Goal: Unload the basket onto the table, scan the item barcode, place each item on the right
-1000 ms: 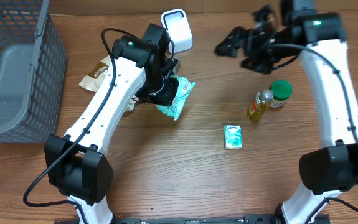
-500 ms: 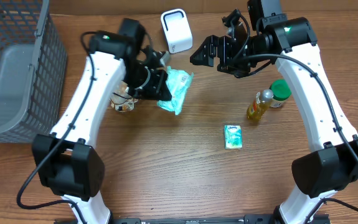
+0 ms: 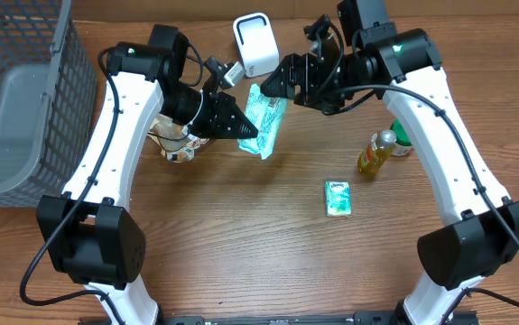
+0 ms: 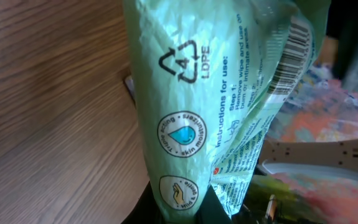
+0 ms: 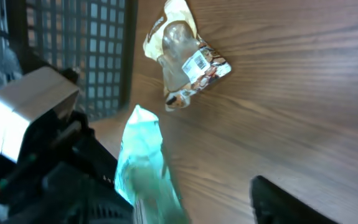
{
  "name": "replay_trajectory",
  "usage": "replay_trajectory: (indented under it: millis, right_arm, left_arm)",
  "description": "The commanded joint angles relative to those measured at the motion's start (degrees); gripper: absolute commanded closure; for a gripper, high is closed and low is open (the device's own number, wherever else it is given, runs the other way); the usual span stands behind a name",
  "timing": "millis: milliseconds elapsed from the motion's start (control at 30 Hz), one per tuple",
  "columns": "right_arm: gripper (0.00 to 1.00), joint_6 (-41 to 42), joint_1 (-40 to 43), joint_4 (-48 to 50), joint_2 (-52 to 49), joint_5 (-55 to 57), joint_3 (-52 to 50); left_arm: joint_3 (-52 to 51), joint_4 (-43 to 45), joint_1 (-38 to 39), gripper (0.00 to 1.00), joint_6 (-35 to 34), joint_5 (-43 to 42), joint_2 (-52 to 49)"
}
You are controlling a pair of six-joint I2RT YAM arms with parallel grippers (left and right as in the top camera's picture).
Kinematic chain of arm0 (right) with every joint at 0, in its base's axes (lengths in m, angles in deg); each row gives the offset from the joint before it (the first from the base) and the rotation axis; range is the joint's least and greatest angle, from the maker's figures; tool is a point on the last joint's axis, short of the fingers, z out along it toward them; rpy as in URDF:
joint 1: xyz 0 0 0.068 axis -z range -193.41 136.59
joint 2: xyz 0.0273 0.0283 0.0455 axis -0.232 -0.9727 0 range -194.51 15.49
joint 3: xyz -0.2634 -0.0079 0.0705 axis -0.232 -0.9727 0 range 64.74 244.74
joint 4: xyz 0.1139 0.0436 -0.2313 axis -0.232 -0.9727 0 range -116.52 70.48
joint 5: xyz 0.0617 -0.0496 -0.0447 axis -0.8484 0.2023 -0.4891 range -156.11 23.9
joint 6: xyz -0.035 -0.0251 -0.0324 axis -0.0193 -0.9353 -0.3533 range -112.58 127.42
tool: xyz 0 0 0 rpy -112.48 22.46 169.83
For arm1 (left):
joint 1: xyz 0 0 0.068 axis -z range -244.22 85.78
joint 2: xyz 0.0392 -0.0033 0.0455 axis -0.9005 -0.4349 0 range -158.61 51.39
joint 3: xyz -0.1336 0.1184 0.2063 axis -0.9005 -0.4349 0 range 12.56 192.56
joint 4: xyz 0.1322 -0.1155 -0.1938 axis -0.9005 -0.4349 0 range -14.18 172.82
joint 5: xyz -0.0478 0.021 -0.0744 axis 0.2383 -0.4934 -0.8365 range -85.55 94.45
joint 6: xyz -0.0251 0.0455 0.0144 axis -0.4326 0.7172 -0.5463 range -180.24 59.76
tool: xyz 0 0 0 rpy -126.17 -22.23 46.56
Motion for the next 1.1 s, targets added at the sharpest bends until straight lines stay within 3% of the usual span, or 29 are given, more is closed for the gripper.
replay_trajectory:
  millis: [0,167,333,533,667,700,767,867,933,1067]
  right_arm:
    - [0.3,0.63,-1.01,0.35,0.9,-0.39,-0.39]
    - [0.37,0.63,-1.31,0.39,0.9,-0.37,-0.39]
    - [0.57,0.63,-1.31,0.5,0.9,-0.37,-0.39]
    - [0.71,0.61,-1.31,0.76,0.9,-0.37,-0.39]
    - [0.73,0.61,-1.29,1.29,0.9,-0.37,-0.39]
    - [0.73,0.61,-1.29,1.49,0.9,-0.37,-0.39]
    - [0.75,0.61,-1.29,1.7,0.9,-0.37,-0.39]
    - [0.85,0.59,-1.25,1.84,0.9,-0.39,-0.39]
    - [0.96,0.59,-1.18,1.81,0.9,-0.39,-0.39]
    - [0.96,0.31,-0.79,2.25,0.92,-2.19,-0.39]
  left_arm:
    - [-0.13,0.02,0.35,0.96,2.56,-4.44,0.15]
    - [-0.11,0.17,0.33,0.96,2.67,-5.79,0.15]
    - [-0.11,0.26,0.33,0.96,2.82,-6.03,0.15]
    - [-0.11,0.72,0.35,0.96,2.8,-6.19,0.13]
    - [-0.11,1.16,0.37,0.94,2.8,-6.16,0.15]
    - [-0.11,1.36,0.37,0.88,2.8,-6.16,0.13]
    - [-0.11,1.64,0.35,0.68,2.8,-6.14,0.13]
    - [-0.11,2.05,0.33,0.43,2.84,-6.14,0.13]
    - [-0.11,2.29,0.31,0.35,3.06,-6.16,0.13]
    - [-0.11,2.91,0.31,0.3,4.57,-6.27,0.15]
